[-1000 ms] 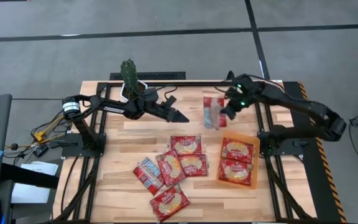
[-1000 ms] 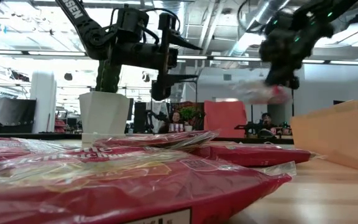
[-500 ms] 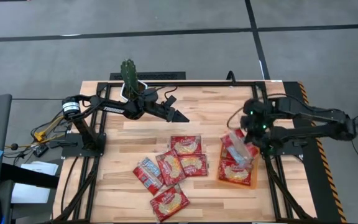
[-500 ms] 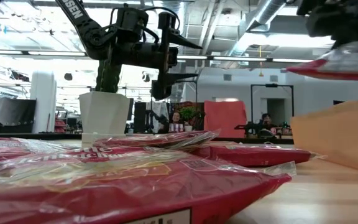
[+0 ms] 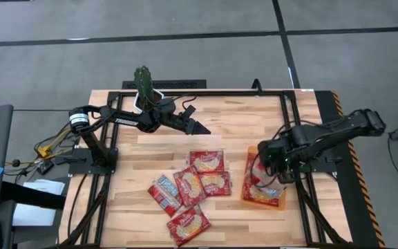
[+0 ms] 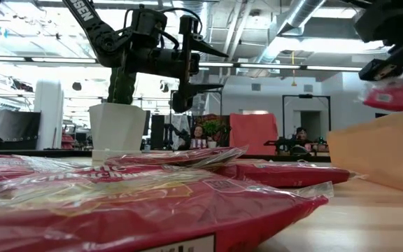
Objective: Sort popcorn bags into baskets
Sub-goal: Put the popcorn bag into the orange bin
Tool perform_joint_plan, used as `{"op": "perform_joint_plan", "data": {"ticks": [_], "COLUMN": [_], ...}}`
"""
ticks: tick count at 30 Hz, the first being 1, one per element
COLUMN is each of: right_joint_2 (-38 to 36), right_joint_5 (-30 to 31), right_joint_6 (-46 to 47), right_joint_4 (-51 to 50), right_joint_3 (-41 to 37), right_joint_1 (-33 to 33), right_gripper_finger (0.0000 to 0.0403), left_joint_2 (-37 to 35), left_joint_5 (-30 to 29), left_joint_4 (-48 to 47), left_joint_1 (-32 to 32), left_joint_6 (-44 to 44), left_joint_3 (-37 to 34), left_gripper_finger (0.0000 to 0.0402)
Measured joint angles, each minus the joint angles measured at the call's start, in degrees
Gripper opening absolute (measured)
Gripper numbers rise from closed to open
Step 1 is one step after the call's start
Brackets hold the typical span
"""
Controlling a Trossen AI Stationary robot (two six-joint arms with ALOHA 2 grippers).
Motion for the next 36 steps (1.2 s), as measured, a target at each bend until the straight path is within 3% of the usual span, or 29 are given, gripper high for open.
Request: {"op": "perform_joint_plan", "data": {"ticks": [18,27,36], "right_joint_2": [13.1,14.3,10.3], "right_joint_5": [0.0,-0.2,-0.3], "right_joint_6": [-2.0,-3.1,3.1], "right_joint_4": [7.8,8.6,6.6], "right_joint_3": [0.0,0.0,2.4], "right_joint_1": [8.7,10.4,8.0], "right_gripper_finger": [0.0033,0.0133,0.0233], "left_joint_2": [0.0,0.0,0.0], "left_joint_5": [0.5,0.7,0.7], "left_joint_4": [-2.0,-4.8,-15.0], "left_joint_1": [0.0,0.0,-1.6], "left_joint_6": [1.1,3.2,17.0], "left_joint_3": [0.0,0.0,0.0], "left_gripper_finger": [0.0254,0.0254,0.0254]}}
